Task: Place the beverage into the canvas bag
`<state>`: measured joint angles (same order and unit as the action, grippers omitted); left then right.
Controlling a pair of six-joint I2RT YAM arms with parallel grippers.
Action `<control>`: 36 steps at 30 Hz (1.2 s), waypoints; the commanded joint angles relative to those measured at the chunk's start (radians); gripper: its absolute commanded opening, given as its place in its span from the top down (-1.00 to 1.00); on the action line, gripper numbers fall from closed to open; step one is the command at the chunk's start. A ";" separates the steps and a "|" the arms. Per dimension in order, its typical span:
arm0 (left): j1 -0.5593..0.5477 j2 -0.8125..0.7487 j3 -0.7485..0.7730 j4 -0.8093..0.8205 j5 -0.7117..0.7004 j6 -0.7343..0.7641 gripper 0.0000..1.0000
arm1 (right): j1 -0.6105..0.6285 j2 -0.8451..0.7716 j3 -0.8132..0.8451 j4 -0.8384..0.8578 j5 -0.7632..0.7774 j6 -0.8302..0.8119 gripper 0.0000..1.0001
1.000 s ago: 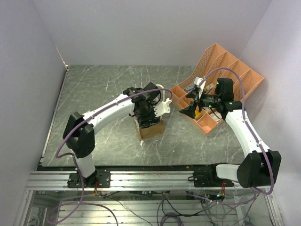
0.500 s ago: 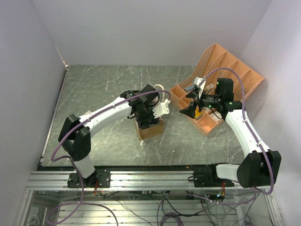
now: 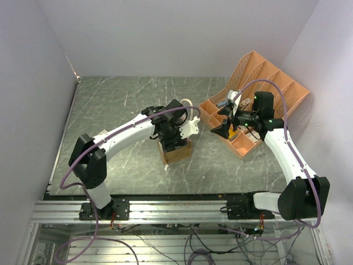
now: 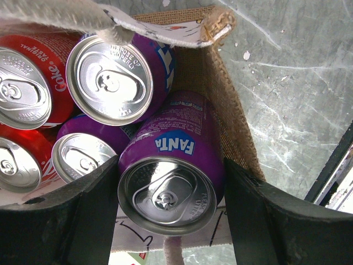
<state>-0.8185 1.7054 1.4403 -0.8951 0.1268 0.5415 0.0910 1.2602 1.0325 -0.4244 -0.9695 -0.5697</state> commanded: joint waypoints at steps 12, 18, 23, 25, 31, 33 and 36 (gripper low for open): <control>-0.022 0.047 -0.031 -0.113 0.006 -0.028 -0.55 | 0.005 0.001 0.007 0.012 -0.014 -0.007 -1.00; -0.022 0.039 -0.038 -0.118 0.014 -0.020 -0.60 | 0.005 0.004 0.007 0.010 -0.013 -0.008 -1.00; -0.024 0.026 -0.041 -0.117 0.027 -0.013 -0.61 | 0.004 -0.001 0.003 0.015 -0.008 -0.007 -1.00; -0.023 0.022 -0.040 -0.125 0.031 -0.011 -0.62 | 0.005 0.001 0.004 0.013 -0.004 -0.008 -1.00; -0.023 0.017 -0.036 -0.149 0.048 0.001 -0.70 | 0.005 -0.001 0.002 0.015 -0.002 -0.007 -1.00; -0.023 0.014 -0.040 -0.149 0.050 0.009 -0.72 | 0.004 0.000 0.000 0.019 -0.004 -0.007 -1.00; -0.023 0.019 -0.036 -0.155 0.047 0.007 -0.71 | 0.005 0.001 0.001 0.017 -0.003 -0.007 -1.00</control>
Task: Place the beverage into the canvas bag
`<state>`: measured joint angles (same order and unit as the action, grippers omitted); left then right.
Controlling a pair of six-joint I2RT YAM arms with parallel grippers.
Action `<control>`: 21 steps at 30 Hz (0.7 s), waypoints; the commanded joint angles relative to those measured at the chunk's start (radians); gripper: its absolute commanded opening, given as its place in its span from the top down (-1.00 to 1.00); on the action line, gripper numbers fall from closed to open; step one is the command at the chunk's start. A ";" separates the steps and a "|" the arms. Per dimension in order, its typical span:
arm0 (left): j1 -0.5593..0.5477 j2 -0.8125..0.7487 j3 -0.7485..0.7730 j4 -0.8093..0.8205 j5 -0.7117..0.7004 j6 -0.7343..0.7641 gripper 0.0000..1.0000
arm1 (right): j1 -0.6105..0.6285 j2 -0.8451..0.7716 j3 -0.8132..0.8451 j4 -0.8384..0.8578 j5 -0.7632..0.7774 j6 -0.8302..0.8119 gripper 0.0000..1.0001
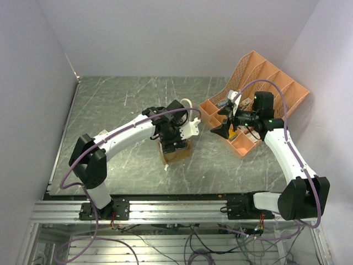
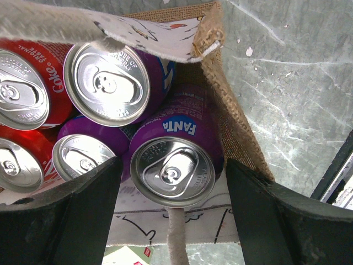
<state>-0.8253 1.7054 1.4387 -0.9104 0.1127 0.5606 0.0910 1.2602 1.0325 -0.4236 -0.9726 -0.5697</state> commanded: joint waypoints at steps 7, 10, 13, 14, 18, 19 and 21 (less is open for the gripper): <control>-0.017 0.013 -0.013 -0.158 0.062 0.006 -0.69 | 0.004 0.001 0.000 0.018 0.003 -0.008 -1.00; -0.016 0.007 0.012 -0.171 0.044 0.012 -0.70 | 0.005 0.001 0.000 0.018 -0.002 -0.007 -1.00; -0.017 -0.006 0.031 -0.186 0.043 0.029 -0.71 | 0.005 0.002 -0.001 0.019 0.003 -0.009 -1.00; -0.016 -0.008 0.037 -0.186 0.037 0.033 -0.71 | 0.005 0.002 -0.003 0.019 0.002 -0.007 -1.00; -0.017 -0.011 0.076 -0.219 0.047 0.046 -0.72 | 0.005 0.005 -0.001 0.018 0.007 -0.009 -1.00; -0.016 -0.015 0.079 -0.219 0.049 0.051 -0.73 | 0.005 0.005 -0.002 0.019 0.006 -0.009 -1.00; -0.016 -0.014 0.092 -0.222 0.040 0.048 -0.73 | 0.006 0.006 -0.002 0.020 0.003 -0.007 -1.00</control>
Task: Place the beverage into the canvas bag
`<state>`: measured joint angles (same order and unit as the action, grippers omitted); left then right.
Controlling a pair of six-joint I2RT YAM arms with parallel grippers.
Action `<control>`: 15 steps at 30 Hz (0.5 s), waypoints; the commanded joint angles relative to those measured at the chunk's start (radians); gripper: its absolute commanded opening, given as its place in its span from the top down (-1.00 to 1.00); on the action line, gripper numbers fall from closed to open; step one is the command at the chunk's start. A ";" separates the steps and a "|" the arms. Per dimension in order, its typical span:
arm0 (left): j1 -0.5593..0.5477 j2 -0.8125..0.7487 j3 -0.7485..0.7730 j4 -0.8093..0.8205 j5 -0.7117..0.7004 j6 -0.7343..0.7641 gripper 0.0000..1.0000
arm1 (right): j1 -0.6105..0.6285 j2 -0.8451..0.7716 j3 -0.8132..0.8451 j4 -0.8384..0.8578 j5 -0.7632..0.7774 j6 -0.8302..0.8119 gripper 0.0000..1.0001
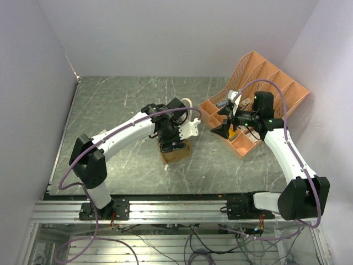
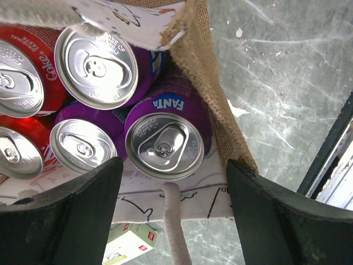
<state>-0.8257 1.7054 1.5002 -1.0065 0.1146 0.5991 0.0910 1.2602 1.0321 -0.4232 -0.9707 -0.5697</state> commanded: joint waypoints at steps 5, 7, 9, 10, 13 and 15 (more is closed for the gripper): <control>-0.016 -0.024 0.050 -0.137 0.029 0.020 -0.74 | 0.005 0.009 -0.002 0.019 0.003 -0.009 -1.00; -0.016 -0.024 0.071 -0.155 0.026 0.021 -0.74 | 0.005 0.010 0.000 0.017 0.005 -0.009 -1.00; -0.016 -0.037 0.087 -0.164 0.027 0.033 -0.75 | 0.004 0.010 -0.003 0.019 0.007 -0.009 -1.00; -0.016 -0.042 0.094 -0.163 0.021 0.034 -0.75 | 0.005 0.010 -0.003 0.020 0.005 -0.009 -1.00; -0.013 -0.056 0.121 -0.162 0.014 0.028 -0.75 | 0.006 0.012 0.001 0.016 0.007 -0.010 -1.00; -0.013 -0.069 0.125 -0.155 0.016 0.035 -0.75 | 0.004 0.010 -0.002 0.018 0.009 -0.010 -1.00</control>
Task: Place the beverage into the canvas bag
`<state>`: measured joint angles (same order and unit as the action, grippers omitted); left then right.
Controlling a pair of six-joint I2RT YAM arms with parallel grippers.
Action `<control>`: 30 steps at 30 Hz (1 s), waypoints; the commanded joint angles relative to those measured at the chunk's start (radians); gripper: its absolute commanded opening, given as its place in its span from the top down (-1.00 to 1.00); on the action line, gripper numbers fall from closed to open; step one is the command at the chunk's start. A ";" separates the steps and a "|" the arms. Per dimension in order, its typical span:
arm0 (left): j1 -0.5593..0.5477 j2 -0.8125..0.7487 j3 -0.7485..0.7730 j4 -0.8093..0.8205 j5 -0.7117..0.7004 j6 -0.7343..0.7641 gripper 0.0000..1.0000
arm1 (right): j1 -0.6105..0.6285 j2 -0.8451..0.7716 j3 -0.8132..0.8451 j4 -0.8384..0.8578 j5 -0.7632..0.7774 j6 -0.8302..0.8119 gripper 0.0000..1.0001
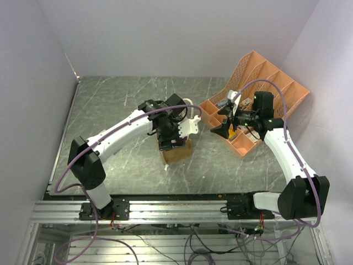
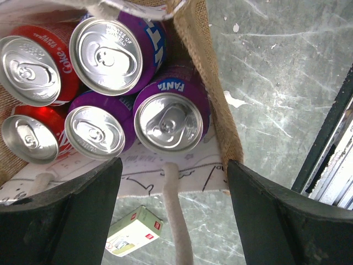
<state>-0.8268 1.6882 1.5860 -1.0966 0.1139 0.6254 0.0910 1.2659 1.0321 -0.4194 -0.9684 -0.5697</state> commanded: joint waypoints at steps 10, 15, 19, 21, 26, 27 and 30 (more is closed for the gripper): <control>0.001 -0.116 0.030 0.069 -0.030 -0.056 -0.73 | 0.004 0.003 0.000 0.013 0.006 -0.009 -1.00; 0.028 -0.166 0.013 0.155 -0.061 -0.106 -0.75 | 0.005 0.000 0.000 0.022 0.012 0.008 -1.00; 0.087 -0.205 0.004 0.222 -0.080 -0.161 -0.76 | 0.004 0.000 0.001 0.048 0.061 0.046 -1.00; 0.130 -0.220 0.009 0.243 -0.084 -0.192 -0.77 | 0.004 0.002 0.006 0.057 0.106 0.064 -1.00; 0.241 -0.270 -0.006 0.321 -0.092 -0.269 -0.80 | -0.005 0.012 0.014 0.090 0.234 0.116 -1.00; 0.263 -0.279 -0.013 0.338 -0.094 -0.287 -0.81 | -0.008 0.017 0.015 0.098 0.257 0.129 -1.00; 0.327 -0.314 -0.050 0.390 -0.096 -0.323 -0.82 | -0.015 0.026 0.015 0.116 0.304 0.155 -1.00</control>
<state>-0.5621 1.4254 1.5738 -0.8074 0.0433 0.3882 0.0860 1.2762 1.0321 -0.3519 -0.7685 -0.4690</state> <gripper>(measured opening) 0.907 0.999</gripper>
